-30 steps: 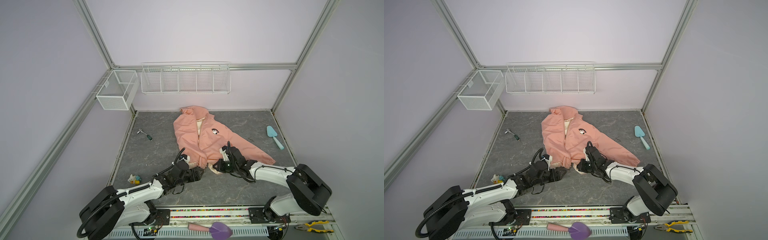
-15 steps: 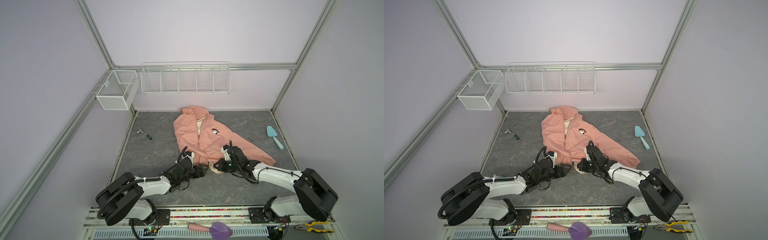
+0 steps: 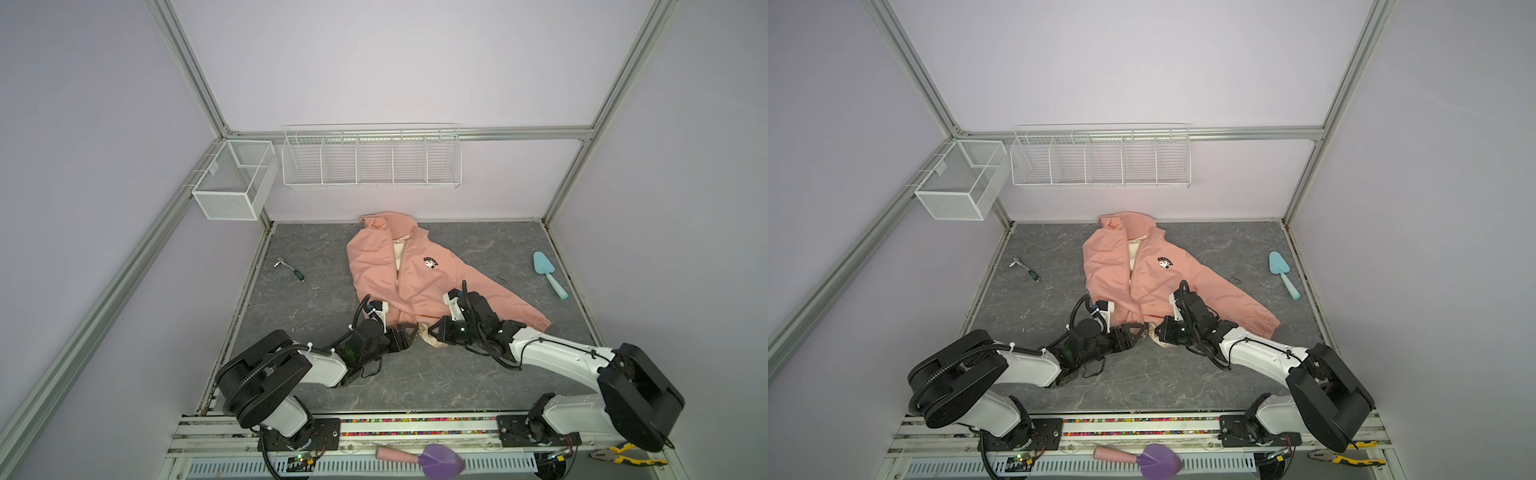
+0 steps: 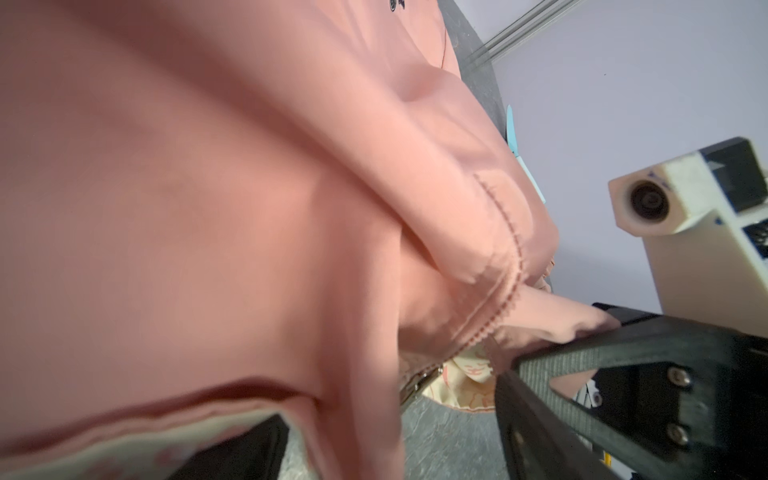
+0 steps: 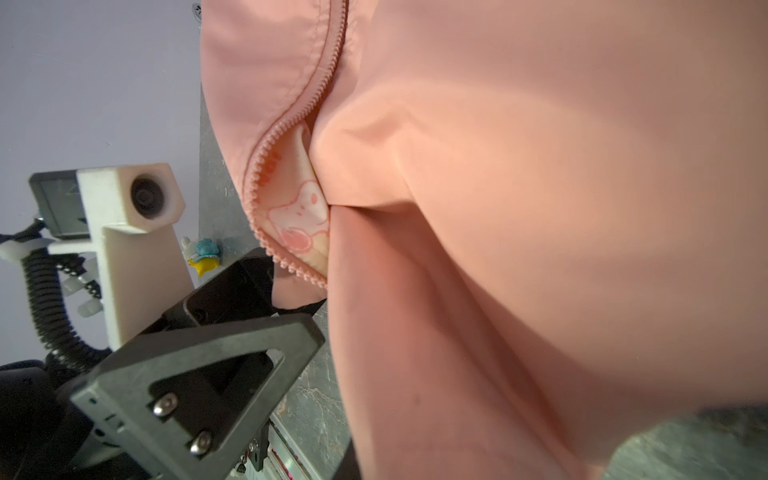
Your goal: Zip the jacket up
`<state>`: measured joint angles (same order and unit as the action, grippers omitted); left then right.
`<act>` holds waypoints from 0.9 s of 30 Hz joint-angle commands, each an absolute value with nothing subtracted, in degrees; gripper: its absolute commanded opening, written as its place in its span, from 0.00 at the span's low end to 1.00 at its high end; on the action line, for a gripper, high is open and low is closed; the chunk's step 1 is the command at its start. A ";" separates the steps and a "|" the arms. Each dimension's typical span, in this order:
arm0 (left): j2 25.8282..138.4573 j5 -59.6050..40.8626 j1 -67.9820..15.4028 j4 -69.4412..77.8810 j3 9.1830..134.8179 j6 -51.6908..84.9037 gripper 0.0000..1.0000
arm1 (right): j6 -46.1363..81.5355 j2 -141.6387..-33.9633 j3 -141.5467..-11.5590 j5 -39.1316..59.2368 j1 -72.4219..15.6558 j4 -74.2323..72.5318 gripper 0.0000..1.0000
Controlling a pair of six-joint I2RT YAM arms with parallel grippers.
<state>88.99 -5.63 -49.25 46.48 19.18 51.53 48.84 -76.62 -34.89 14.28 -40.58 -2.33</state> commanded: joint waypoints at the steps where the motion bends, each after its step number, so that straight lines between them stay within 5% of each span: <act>1: 90.73 -7.31 -48.86 54.33 19.12 51.79 0.70 | 48.87 -75.31 -35.33 14.41 -40.27 -1.06 0.06; 27: 94.43 -14.77 -48.63 64.46 16.97 55.27 0.11 | 48.25 -78.03 -36.10 14.20 -40.32 -1.23 0.06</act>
